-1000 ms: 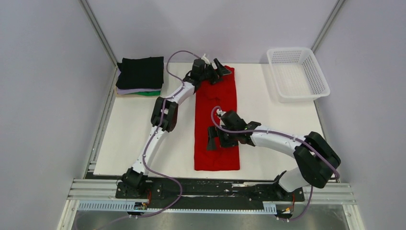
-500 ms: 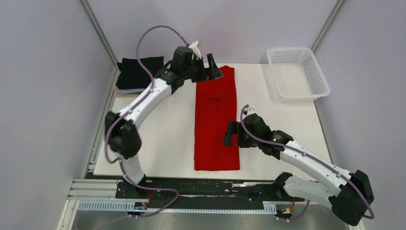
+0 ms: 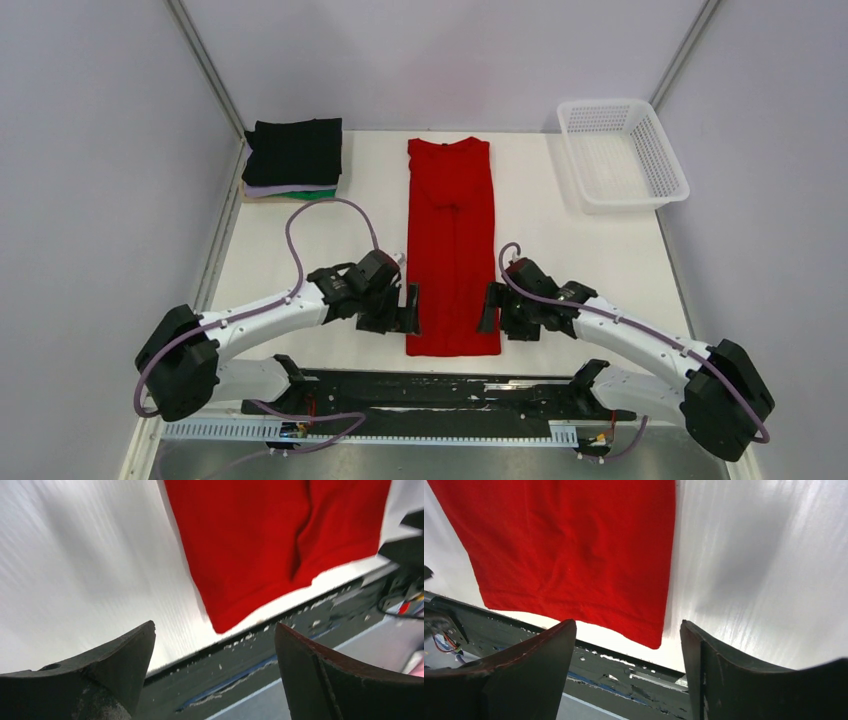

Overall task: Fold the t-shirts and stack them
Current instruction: Grab the bottom of the folded rectangular tshirt with both arms

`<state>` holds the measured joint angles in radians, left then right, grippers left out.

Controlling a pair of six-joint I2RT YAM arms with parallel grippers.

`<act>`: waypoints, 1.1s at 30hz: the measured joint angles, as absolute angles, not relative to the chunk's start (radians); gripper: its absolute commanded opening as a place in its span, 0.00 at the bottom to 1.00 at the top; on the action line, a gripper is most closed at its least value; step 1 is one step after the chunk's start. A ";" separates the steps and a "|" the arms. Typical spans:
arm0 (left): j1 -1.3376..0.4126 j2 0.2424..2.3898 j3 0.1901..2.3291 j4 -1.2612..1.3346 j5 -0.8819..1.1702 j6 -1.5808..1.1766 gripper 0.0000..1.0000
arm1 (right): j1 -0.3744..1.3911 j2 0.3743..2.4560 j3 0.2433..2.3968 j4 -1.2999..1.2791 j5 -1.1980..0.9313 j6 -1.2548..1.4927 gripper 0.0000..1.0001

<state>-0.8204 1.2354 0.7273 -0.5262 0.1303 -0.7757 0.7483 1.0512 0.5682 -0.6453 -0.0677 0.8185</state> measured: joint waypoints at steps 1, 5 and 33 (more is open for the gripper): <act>-0.842 1.228 0.711 -0.542 0.139 -0.789 0.88 | 0.748 1.063 0.566 -0.636 -0.075 0.821 0.70; -0.894 1.223 0.681 -0.535 0.163 -0.834 0.75 | 0.748 1.101 0.549 -0.599 -0.097 0.830 0.67; -0.928 1.409 0.640 -0.386 0.195 -0.945 0.00 | 0.748 1.116 0.469 -0.565 -0.143 0.859 0.04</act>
